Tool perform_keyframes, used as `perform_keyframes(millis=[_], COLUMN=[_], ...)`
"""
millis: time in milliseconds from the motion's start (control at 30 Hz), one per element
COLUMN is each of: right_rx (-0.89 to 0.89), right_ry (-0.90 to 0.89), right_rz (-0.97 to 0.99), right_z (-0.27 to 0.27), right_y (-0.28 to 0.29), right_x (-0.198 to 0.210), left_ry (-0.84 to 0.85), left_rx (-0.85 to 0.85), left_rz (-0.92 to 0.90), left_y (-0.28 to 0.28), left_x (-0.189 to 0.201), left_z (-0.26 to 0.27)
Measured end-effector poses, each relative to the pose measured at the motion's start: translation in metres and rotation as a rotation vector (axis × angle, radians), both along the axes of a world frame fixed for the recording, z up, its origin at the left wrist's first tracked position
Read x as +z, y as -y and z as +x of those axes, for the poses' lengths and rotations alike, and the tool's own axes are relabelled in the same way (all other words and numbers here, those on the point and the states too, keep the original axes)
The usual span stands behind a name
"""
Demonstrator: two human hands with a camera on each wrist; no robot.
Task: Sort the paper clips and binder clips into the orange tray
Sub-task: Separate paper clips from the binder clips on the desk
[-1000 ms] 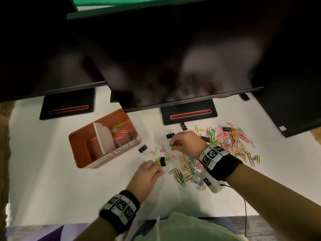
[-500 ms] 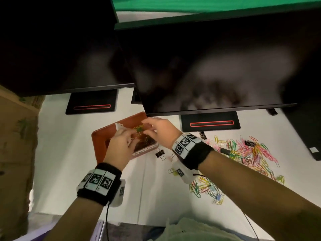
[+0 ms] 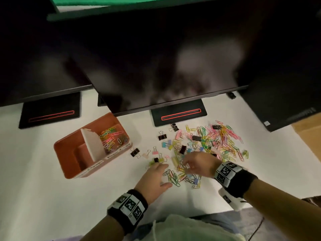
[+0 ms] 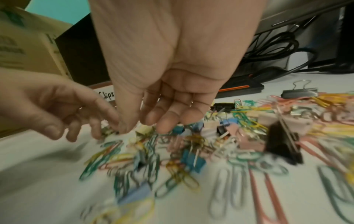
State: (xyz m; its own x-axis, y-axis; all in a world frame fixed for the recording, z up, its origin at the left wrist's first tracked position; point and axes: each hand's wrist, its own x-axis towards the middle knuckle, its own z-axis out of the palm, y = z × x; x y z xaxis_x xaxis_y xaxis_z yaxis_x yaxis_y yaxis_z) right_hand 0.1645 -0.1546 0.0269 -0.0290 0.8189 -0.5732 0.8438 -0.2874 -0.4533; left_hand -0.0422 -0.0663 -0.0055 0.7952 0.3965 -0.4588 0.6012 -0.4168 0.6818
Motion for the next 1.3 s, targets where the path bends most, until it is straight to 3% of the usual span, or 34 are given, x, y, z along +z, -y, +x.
perform_keyframes(millis=[300, 533, 767, 967, 1133, 1300], right_rx=[0.060, 0.006, 0.104, 0.053, -0.047, -0.049], right_ry=[0.218, 0.150, 0.178, 0.070, -0.028, -0.061], right_rz=[-0.016, 0.108, 0.113, 0.146, 0.205, 0.325], right_z=[-0.013, -0.010, -0.004, 0.007, 0.020, 0.018], right_y=[0.012, 0.001, -0.012, -0.012, -0.015, -0.044], right_x=[-0.022, -0.026, -0.025, -0.022, -0.008, 0.017], left_ry=[-0.002, 0.066, 0.070, 0.087, 0.189, 0.320], left_rx=[-0.033, 0.012, 0.020, 0.024, 0.146, 0.388], left_rz=[0.220, 0.208, 0.236, 0.229, 0.154, 0.112], left_y=[0.008, 0.002, 0.003, 0.005, -0.005, -0.034], left_x=[-0.027, -0.033, -0.036, -0.035, -0.015, 0.038], left_z=[0.028, 0.030, 0.031, 0.028, 0.021, 0.003])
